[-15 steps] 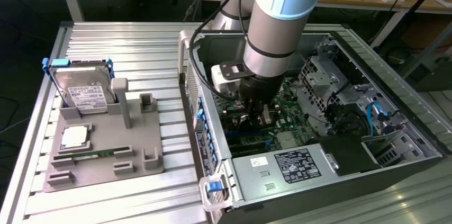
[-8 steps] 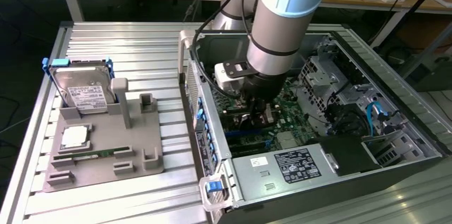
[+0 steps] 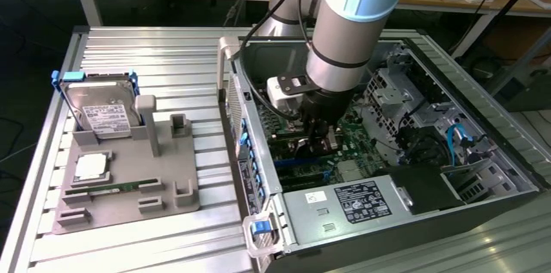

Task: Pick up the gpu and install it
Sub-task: 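Insert the gpu into the slot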

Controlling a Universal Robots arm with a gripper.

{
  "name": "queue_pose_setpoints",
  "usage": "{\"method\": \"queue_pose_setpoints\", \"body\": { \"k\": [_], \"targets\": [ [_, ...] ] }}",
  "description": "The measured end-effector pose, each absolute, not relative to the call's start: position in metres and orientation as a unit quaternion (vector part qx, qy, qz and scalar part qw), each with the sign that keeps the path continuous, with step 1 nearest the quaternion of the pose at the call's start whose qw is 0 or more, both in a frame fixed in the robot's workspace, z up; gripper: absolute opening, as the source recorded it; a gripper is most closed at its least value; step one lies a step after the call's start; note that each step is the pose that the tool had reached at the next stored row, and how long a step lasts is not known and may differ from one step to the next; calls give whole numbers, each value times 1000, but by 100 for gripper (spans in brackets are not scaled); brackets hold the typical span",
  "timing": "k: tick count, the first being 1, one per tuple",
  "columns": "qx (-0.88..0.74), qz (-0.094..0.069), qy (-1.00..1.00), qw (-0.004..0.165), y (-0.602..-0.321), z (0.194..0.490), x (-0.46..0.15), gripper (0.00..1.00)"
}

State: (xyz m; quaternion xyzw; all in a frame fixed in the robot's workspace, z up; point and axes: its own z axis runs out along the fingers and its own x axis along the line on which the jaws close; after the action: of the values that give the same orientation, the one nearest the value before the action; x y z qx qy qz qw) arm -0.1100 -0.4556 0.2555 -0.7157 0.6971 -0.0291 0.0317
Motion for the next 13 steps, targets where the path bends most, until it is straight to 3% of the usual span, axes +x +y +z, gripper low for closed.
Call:
{"method": "queue_pose_setpoints", "body": {
  "k": [13],
  "targets": [
    [-714, -29, 699, 32, -456, 255, -111, 27]
  ]
}}
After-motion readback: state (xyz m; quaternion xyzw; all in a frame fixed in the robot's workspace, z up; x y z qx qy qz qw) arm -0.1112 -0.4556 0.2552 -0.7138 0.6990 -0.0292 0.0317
